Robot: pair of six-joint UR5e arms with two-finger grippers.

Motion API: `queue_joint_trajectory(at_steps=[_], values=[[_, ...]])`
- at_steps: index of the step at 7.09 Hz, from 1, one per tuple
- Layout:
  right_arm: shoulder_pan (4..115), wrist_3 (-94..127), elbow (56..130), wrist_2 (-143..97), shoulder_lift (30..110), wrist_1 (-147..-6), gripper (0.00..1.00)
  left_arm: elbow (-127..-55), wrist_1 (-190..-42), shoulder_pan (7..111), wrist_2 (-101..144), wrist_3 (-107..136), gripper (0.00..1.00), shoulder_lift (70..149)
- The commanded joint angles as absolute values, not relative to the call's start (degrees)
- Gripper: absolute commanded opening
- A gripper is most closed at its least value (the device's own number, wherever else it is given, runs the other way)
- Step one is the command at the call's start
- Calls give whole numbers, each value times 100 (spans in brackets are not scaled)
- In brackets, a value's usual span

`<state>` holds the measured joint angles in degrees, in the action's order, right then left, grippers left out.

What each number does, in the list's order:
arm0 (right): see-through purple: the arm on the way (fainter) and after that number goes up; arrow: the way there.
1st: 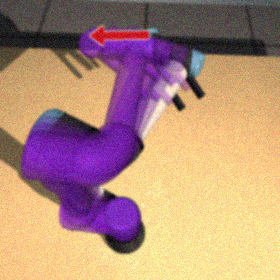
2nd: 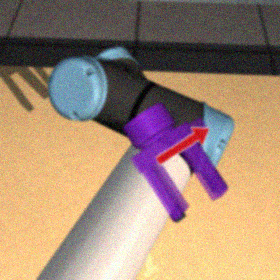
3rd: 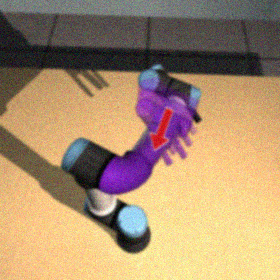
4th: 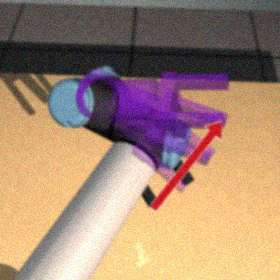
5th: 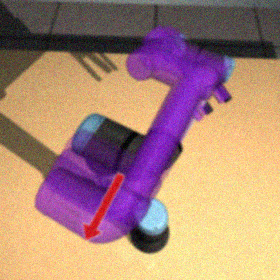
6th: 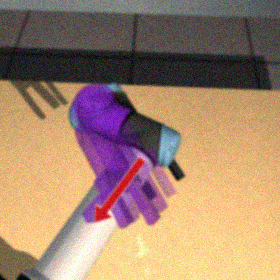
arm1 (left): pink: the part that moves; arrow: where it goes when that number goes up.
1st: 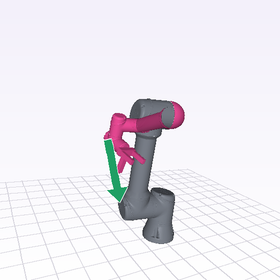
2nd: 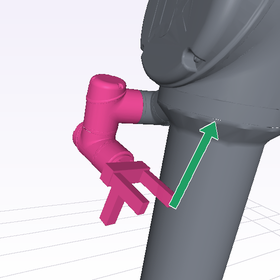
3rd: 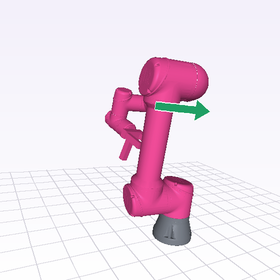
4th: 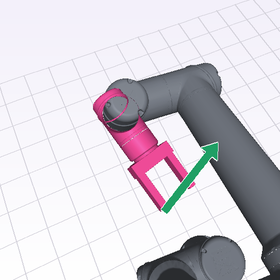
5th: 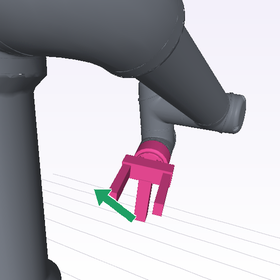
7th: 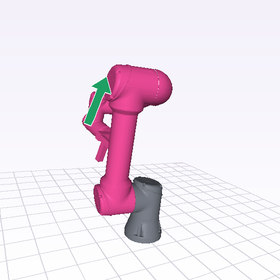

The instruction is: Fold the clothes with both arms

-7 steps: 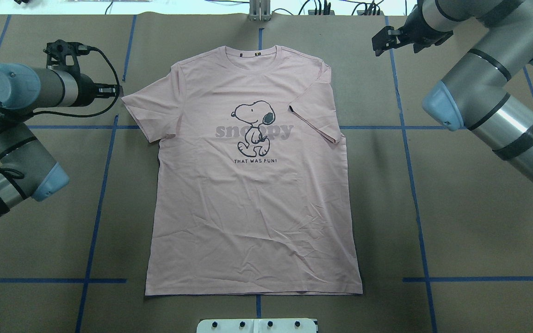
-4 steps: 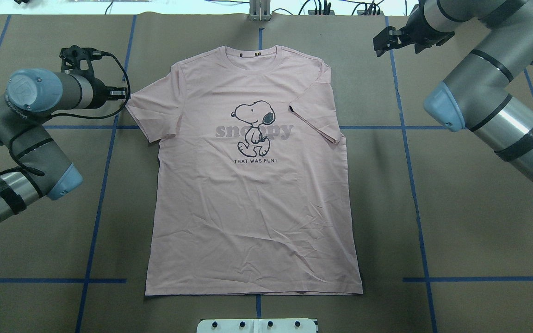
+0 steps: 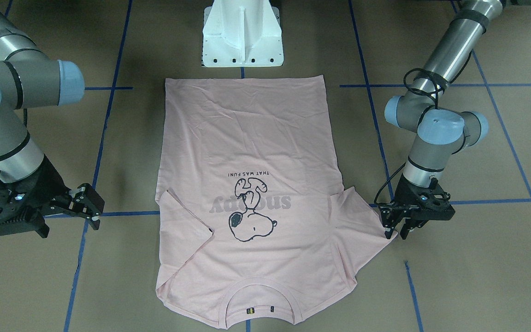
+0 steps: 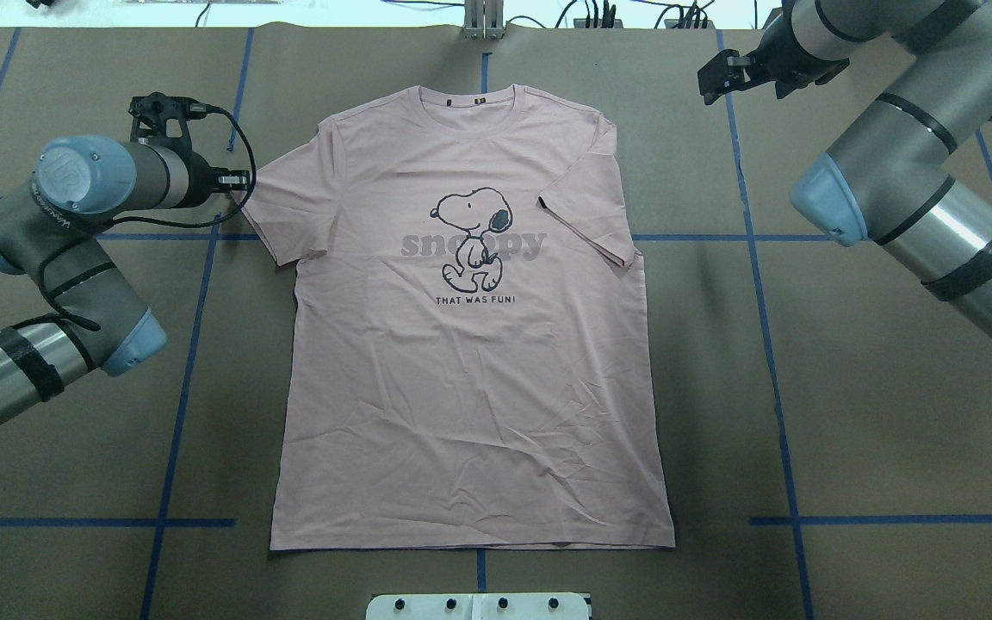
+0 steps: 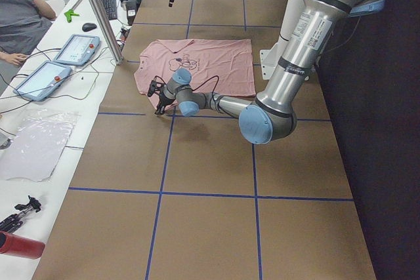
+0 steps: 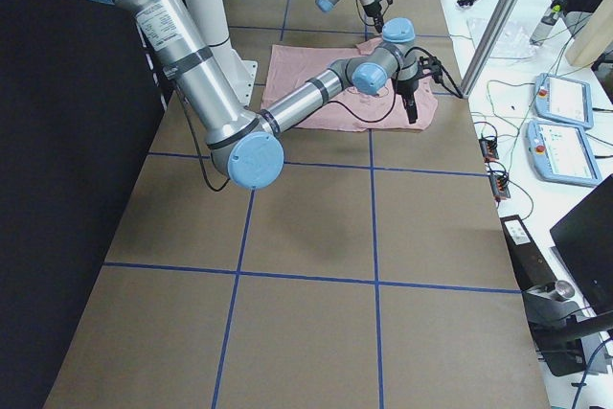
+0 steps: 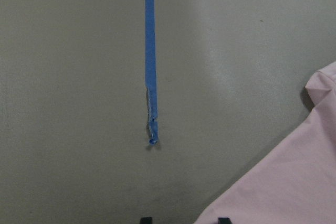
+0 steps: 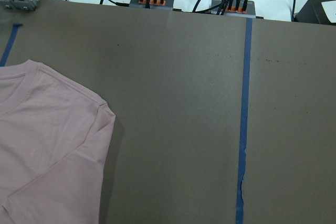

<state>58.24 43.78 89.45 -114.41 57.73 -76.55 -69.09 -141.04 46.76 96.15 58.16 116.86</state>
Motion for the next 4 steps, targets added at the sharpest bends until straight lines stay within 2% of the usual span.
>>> queue_joint_trajectory(at_steps=[1, 3, 4], values=[[5827, 4377, 8938, -11443, 5792, -7655, 100, -6934, -14098, 4667, 9607, 5775, 0, 11655], [5827, 4377, 8938, -11435, 5801, -7655, 100, -7013, -14080, 4676, 9615, 5119, 0, 11628], [5827, 4377, 8947, -11435, 5801, -7655, 100, -7292, -13958, 4684, 9633, 5028, 0, 11628]])
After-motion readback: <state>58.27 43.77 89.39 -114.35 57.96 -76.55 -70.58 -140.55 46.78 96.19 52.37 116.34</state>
